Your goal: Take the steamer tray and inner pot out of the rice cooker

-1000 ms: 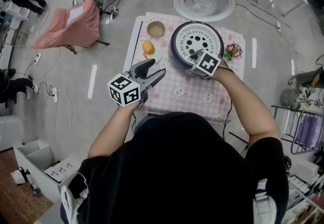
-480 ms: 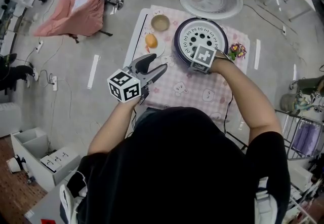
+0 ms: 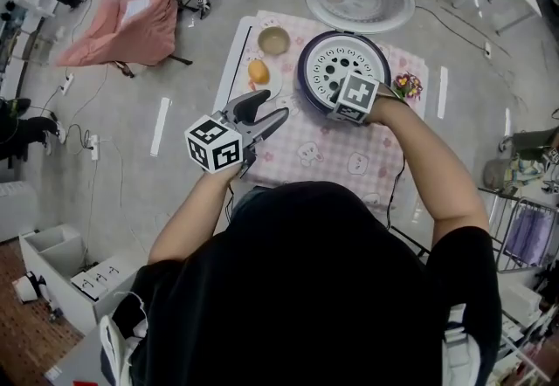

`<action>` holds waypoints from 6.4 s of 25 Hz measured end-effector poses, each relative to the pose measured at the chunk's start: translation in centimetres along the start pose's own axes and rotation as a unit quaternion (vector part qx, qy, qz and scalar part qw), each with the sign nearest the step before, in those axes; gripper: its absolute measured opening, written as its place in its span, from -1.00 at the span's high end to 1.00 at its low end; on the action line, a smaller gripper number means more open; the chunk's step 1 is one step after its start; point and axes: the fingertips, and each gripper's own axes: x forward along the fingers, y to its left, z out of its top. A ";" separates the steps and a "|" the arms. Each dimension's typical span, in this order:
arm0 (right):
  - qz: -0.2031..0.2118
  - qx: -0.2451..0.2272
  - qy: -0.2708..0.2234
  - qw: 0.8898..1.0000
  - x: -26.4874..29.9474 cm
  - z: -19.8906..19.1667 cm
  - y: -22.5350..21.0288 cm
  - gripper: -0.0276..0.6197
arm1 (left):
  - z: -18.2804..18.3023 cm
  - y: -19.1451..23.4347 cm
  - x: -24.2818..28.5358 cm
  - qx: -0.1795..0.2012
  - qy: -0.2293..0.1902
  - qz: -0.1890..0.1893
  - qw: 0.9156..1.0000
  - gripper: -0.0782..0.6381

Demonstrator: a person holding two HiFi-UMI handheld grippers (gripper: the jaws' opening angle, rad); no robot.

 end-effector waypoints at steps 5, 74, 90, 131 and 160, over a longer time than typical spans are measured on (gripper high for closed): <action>0.013 -0.002 0.011 1.000 1.0 0.0 0.6 0.18 | 0.5 -0.2 0.2 0.002 0.001 -0.007 1.000 0.03; -0.268 0.132 -0.086 0.951 -14.8 -17.2 0.2 0.79 | -0.6 -10.3 8.9 0.064 0.085 -0.165 0.981 0.03; -0.250 0.184 -0.048 0.949 -8.8 -23.8 2.3 0.79 | -2.3 -12.3 10.9 0.065 0.113 -0.185 0.974 0.03; -0.139 0.178 -0.010 0.974 13.2 -26.7 3.1 0.77 | -7.1 -8.2 10.0 0.023 0.149 -0.113 0.982 0.03; -0.139 0.197 -0.031 0.970 16.5 -27.1 3.5 0.67 | -7.6 -7.7 10.4 0.013 0.149 -0.113 0.982 0.03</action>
